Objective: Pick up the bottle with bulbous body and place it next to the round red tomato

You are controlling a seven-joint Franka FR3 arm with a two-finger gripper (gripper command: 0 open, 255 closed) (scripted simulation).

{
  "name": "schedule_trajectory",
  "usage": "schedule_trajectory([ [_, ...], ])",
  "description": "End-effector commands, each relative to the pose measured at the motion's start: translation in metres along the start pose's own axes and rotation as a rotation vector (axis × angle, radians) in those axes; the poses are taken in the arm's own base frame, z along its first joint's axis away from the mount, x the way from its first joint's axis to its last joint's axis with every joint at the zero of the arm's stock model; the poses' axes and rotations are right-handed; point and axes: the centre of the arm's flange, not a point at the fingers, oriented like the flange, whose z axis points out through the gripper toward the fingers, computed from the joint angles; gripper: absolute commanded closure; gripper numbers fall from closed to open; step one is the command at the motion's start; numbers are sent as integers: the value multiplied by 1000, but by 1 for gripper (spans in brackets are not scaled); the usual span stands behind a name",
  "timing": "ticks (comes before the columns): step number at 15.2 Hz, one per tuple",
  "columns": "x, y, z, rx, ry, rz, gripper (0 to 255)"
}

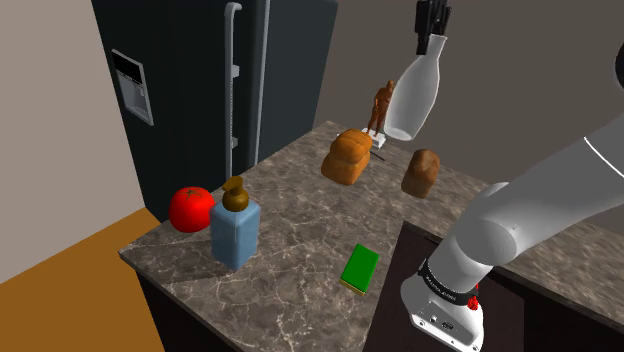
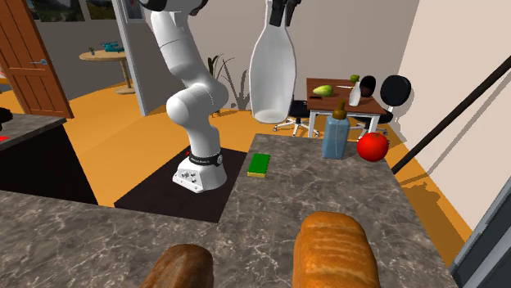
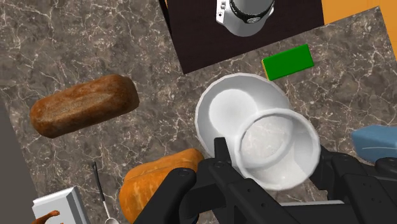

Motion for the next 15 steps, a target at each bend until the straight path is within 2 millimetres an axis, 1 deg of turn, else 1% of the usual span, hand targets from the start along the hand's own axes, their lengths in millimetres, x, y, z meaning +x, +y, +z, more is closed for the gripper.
schedule_trajectory([
  [1,7,-10,-2,0,0,0,255],
  [15,112,-159,24,0,0,0,255],
])
